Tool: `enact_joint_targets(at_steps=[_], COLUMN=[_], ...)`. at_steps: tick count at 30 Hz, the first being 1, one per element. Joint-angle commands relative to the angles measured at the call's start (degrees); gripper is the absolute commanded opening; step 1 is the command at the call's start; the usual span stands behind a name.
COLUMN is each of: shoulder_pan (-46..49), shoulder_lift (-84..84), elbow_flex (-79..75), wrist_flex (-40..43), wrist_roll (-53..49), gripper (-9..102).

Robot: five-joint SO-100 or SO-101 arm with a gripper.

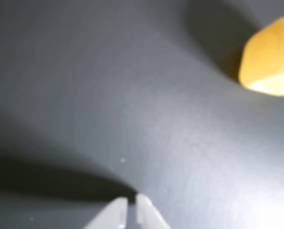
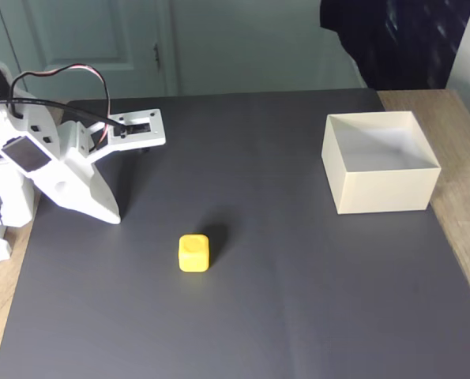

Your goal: Grasp a cube block and put it in the white box.

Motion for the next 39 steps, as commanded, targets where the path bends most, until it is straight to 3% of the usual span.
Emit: enact_joint_targets(at_steps=[1,39], shoulder_pan=[0.4,1.0], shoulder_lift=[0.4,0.4], elbow_flex=[-0.1,-0.1], wrist_flex=[0.3,0.2], wrist_roll=[-0.1,1.7], gripper=[2,0])
